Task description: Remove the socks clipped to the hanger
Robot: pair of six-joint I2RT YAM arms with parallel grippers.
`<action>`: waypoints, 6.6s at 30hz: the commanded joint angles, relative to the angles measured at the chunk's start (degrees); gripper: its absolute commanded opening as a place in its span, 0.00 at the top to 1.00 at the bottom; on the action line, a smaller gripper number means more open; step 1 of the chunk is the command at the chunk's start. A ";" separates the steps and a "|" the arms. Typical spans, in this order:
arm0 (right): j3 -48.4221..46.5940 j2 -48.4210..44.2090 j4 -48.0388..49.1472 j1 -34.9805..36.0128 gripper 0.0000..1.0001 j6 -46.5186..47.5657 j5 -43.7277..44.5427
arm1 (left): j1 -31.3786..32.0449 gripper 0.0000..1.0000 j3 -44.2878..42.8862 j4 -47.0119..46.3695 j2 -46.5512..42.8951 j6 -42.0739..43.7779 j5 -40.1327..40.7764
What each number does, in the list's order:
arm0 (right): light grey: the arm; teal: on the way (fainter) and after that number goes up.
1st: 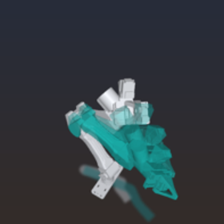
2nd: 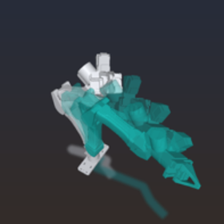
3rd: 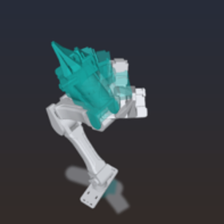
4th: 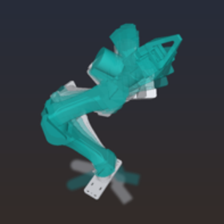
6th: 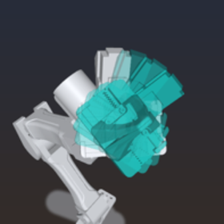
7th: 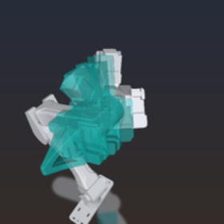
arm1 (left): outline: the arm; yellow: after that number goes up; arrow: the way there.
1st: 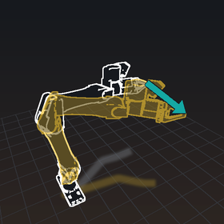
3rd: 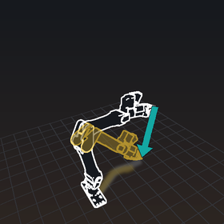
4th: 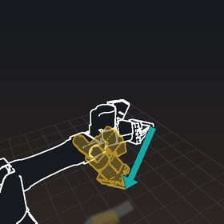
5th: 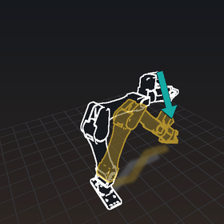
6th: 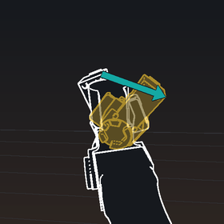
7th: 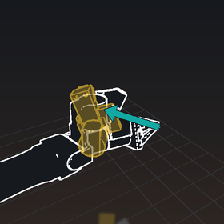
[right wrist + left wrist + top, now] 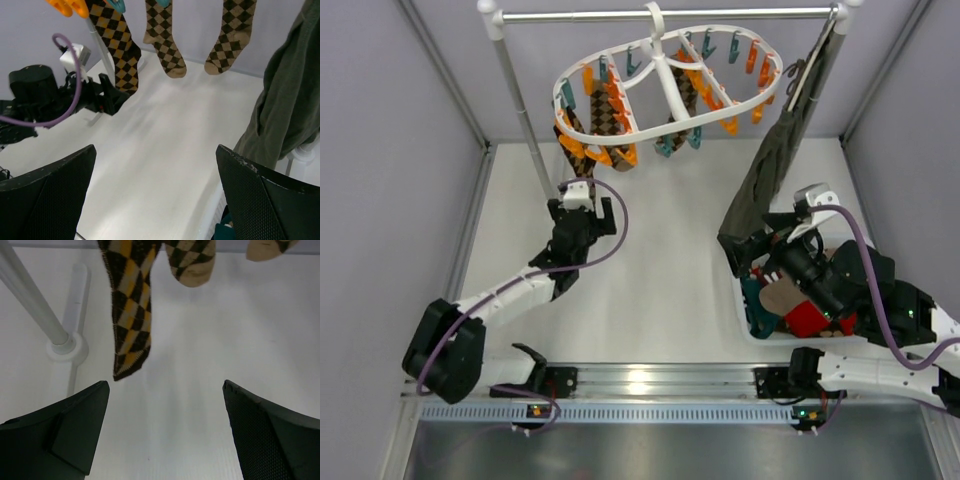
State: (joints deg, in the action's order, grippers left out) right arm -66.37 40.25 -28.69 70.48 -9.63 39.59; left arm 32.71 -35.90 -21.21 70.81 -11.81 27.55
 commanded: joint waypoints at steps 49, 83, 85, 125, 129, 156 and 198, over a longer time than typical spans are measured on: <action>-24.41 21.00 -1.09 0.27 0.09 -2.85 -17.18 | 47.71 1.00 -12.60 -8.23 10.03 19.46 44.87; -51.32 48.95 -19.56 6.18 0.45 1.36 31.24 | 52.63 1.00 -23.24 -8.23 26.58 21.57 42.59; -52.19 50.71 -20.44 5.11 0.44 1.72 32.04 | 52.72 1.00 -23.86 -8.32 27.45 22.10 42.50; -42.09 51.86 2.16 -1.84 0.93 12.55 29.94 | 53.07 1.00 -20.80 -8.14 24.22 15.07 32.48; -40.95 49.67 -0.75 -1.83 0.76 8.24 23.61 | 53.16 1.00 -16.05 -7.36 18.42 11.99 29.07; 4.13 0.56 7.59 -0.87 0.01 -4.08 -12.27 | 53.07 1.00 1.71 -1.02 -11.48 2.15 5.95; -3.77 -16.52 -7.35 -0.87 0.01 -9.53 2.77 | 43.32 0.02 -49.98 2.76 38.63 5.22 -17.10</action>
State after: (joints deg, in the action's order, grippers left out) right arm -69.14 21.80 -33.78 68.97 -18.52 42.65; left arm 75.22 -87.61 -16.60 115.13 -7.09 8.64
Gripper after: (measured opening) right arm 0.993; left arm 0.982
